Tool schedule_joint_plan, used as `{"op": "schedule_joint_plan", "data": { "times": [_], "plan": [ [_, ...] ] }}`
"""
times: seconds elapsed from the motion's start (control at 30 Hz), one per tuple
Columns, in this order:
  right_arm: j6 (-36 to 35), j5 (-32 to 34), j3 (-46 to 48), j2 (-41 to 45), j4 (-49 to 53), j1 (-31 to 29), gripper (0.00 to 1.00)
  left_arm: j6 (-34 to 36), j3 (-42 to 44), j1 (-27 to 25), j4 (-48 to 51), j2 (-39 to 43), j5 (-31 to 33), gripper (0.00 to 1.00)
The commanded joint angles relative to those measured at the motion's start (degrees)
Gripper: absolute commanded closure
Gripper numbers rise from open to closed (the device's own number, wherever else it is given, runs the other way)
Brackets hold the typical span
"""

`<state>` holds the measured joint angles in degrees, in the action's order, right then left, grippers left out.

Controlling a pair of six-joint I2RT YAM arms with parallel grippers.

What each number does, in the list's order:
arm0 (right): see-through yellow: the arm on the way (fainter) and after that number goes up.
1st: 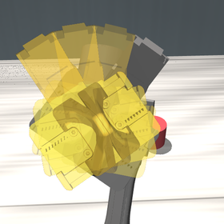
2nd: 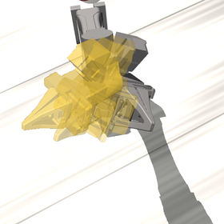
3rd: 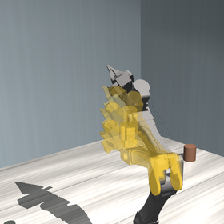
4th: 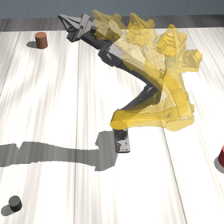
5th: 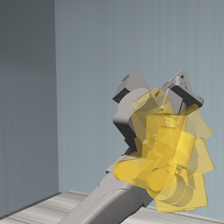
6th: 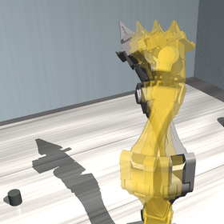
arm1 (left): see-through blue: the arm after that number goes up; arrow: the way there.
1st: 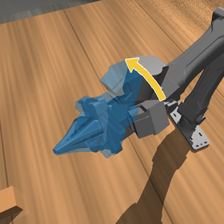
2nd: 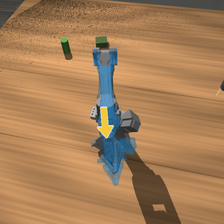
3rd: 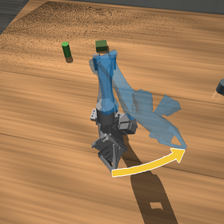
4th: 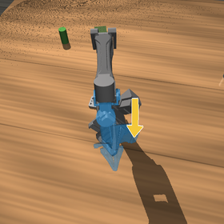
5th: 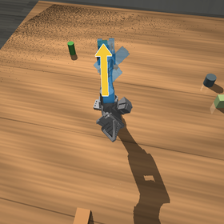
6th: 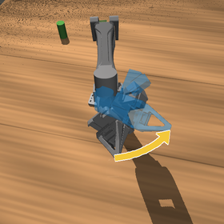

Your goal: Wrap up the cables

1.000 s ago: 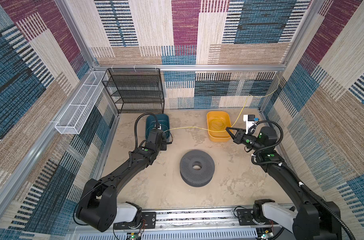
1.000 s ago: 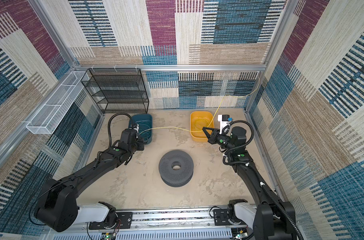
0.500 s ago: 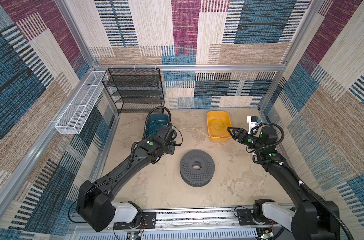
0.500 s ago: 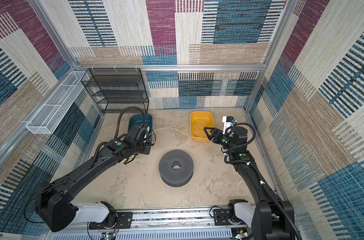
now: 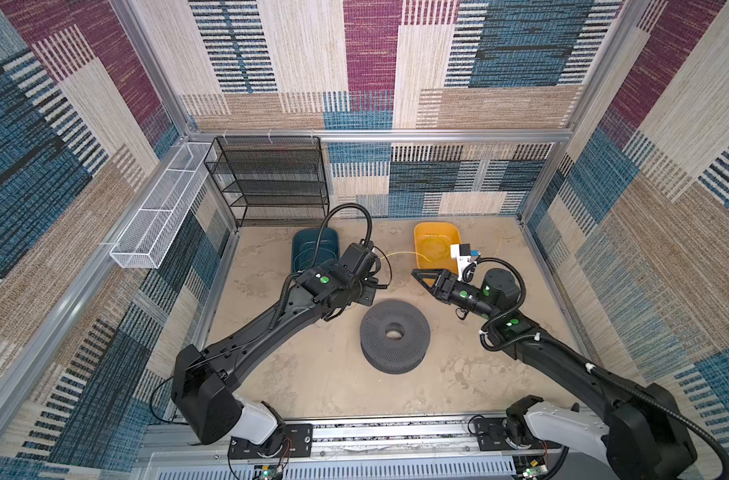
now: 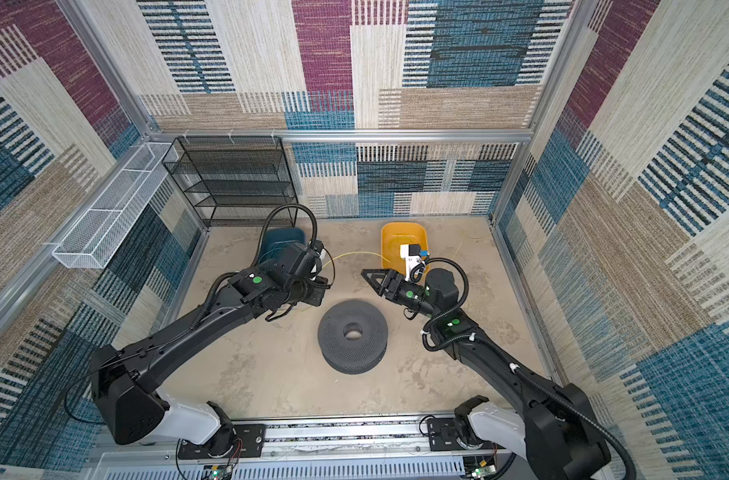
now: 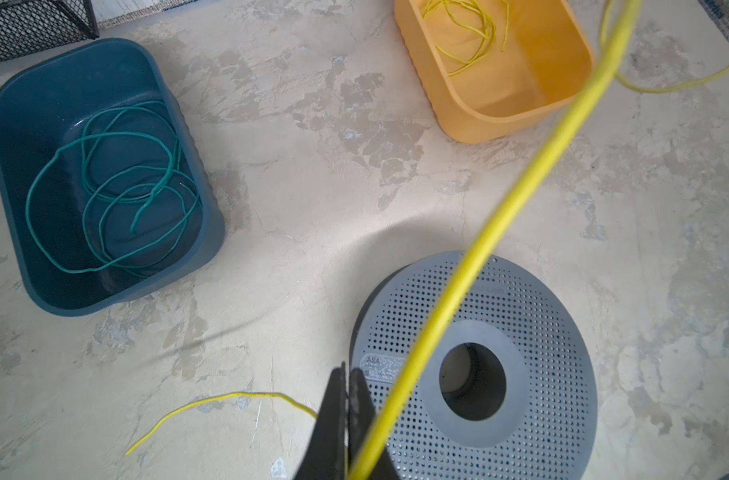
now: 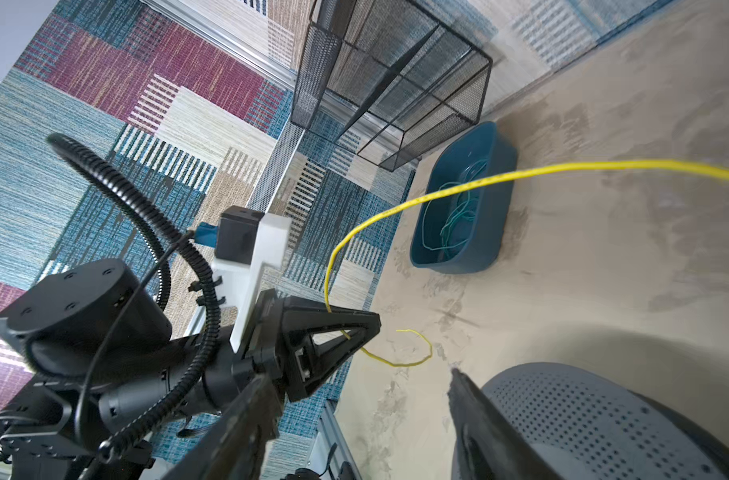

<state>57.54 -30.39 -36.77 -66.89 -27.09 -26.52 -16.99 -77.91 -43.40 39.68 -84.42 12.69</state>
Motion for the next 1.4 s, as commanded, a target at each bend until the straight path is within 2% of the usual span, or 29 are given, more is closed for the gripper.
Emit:
{"op": "schedule_joint_plan", "data": {
  "times": [0.0,0.13,0.3,0.47,0.6,0.73,0.8,0.9,0.93,1.03,1.17,1.3,1.37],
  "plan": [
    [6.61,3.27,-1.9,-4.59,-9.96,-1.83,0.3,-1.11,-0.33,-1.65,-2.52,-0.13,1.02,1.0],
    [9.11,2.87,-3.32,-9.61,-13.97,-3.17,0.31,-0.77,0.27,-3.28,-4.3,-0.21,0.79,1.0],
    [10.04,3.03,-4.75,-13.35,-15.7,-4.19,0.4,-0.23,0.62,-4.71,-5.25,-0.79,0.5,1.0],
    [10.13,2.78,-5.23,-14.7,-16.29,-4.64,0.62,0.72,0.81,-5.53,-5.34,-1.34,0.24,1.0],
    [10.44,1.92,-5.25,-15.32,-17.09,-4.77,0.84,1.41,1.0,-5.86,-5.4,-1.62,0.06,1.0],
    [10.3,1.55,-4.98,-15.22,-17.99,-4.77,0.99,1.89,1.2,-6.04,-5.57,-1.67,0.14,1.0],
    [9.79,1.85,-4.72,-14.78,-17.99,-4.77,1.0,2.14,1.43,-6.04,-5.49,-1.23,0.44,1.0],
    [8.83,2.21,-4.28,-13.7,-17.35,-4.68,1.0,3.04,2.4,-6.08,-5.75,0.75,0.98,0.6],
    [8.12,2.42,-4.2,-13.12,-16.55,-4.59,1.0,3.77,3.22,-6.06,-5.97,2.17,1.37,0.43],
    [5.18,2.73,-4.53,-10.93,-12.8,-4.34,1.0,6.53,7.4,-5.91,-7.4,8.62,3.77,0.25],
    [2.64,1.58,-4.67,-7.91,-8.0,-3.3,1.0,9.87,12.95,-3.76,-6.32,17.42,8.24,0.14],
    [0.07,-1.24,-5.64,-5.19,-2.95,-1.43,1.0,13.33,12.39,1.44,1.99,19.11,5.76,0.22],
    [-1.13,-2.34,-6.2,-4.09,-0.63,-0.65,1.0,16.11,10.78,2.13,5.67,17.68,3.94,0.24]
  ]
}}
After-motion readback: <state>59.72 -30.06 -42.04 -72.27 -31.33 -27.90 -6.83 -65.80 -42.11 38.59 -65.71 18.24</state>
